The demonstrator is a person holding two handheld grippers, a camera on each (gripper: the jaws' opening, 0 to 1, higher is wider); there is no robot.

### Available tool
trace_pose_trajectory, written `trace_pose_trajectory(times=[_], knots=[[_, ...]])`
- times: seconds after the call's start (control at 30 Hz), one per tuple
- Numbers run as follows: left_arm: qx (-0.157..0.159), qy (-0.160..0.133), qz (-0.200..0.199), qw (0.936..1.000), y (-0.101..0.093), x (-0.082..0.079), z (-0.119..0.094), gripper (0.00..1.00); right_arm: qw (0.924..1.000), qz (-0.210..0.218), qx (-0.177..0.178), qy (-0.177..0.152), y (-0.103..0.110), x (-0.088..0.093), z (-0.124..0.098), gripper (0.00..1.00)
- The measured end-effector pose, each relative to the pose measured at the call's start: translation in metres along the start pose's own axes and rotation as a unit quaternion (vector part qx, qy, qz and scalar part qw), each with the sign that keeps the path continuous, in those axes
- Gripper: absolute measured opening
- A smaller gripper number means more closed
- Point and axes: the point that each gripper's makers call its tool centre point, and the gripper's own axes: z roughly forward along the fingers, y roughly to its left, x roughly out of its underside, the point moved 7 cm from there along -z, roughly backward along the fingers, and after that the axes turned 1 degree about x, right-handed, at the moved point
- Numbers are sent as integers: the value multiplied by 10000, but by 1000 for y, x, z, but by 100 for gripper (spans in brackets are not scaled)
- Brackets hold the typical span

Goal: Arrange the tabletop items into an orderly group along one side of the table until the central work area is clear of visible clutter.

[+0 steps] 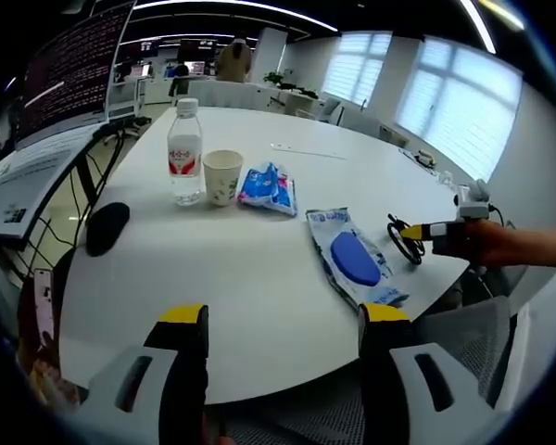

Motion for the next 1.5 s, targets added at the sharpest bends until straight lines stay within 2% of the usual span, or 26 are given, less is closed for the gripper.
trace_pose_trajectory(times=[0.37,0.57,0.73,0.93,1.03,1.2,1.5], knots=[[33,21,-20,10000,-3,-2,3,65,9996,-96,25,246,2,6,10,5],[8,16,-42,10000,-2,-3,3,65,9992,-131,2,390,3,10,10,10],[-46,44,-121,9999,-1,1,3,64,9989,-216,-17,406,1,10,6,12],[-70,100,-164,9998,-1,6,3,63,9994,-237,-48,235,2,-4,-1,12],[-67,106,-201,9997,-2,7,4,63,9989,-402,-99,233,4,-8,-1,12],[-43,89,-240,9997,-4,6,7,62,9972,-650,-138,348,6,-7,0,14],[-50,104,-253,9996,-6,5,8,61,9968,-643,-236,421,10,-5,5,15]])
